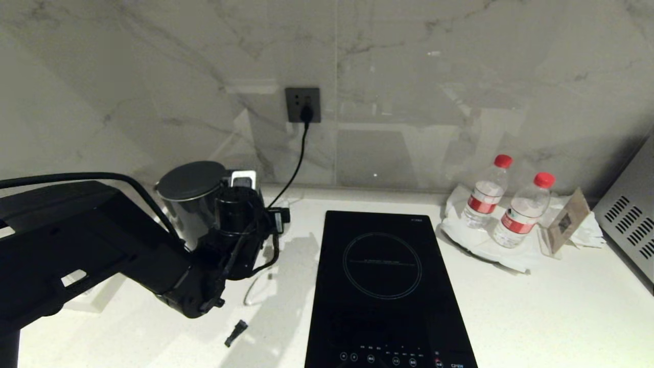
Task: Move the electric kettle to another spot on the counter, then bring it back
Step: Pick up the kettle
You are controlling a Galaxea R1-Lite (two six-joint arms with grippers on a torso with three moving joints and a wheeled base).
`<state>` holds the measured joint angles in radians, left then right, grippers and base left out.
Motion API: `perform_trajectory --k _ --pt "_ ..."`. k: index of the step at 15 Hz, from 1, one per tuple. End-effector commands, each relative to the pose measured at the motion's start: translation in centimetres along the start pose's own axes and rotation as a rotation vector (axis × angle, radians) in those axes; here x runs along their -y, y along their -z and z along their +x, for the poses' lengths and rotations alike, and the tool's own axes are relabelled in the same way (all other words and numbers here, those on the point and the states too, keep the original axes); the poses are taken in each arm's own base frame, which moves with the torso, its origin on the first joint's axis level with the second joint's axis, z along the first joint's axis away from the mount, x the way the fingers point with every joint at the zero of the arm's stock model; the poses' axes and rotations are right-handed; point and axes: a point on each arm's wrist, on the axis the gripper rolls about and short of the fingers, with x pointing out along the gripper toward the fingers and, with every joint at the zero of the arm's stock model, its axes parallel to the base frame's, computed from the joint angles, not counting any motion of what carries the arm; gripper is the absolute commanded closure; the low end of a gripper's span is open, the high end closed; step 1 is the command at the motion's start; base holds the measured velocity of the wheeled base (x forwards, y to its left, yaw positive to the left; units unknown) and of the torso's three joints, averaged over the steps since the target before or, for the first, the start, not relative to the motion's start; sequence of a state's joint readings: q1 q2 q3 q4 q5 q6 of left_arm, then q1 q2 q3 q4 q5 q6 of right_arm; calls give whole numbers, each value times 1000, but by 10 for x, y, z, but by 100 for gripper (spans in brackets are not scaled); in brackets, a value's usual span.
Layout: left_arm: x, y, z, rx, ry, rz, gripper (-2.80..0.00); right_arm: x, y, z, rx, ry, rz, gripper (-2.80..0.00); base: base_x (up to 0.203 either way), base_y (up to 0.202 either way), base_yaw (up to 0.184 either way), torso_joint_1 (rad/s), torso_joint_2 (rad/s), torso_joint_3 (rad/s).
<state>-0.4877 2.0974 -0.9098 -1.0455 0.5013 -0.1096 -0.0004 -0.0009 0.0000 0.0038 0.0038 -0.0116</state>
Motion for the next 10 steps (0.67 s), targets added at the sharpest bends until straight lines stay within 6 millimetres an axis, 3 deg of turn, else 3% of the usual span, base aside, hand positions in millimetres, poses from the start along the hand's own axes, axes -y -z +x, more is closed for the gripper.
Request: perform_trajectory --k 1,5,10 --pt "4 -7 8 25 -3 -15 -280 0 0 0 0 -1 -1 0 0 0 0 0 0 0" --pt "-1 -12 31 19 -43 -15 -280 0 0 0 0 0 -1 0 0 0 0 0 0 0" --pt "-4 -22 45 34 -70 -21 -280 0 0 0 -1 -1 -1 0 0 0 0 0 0 0"
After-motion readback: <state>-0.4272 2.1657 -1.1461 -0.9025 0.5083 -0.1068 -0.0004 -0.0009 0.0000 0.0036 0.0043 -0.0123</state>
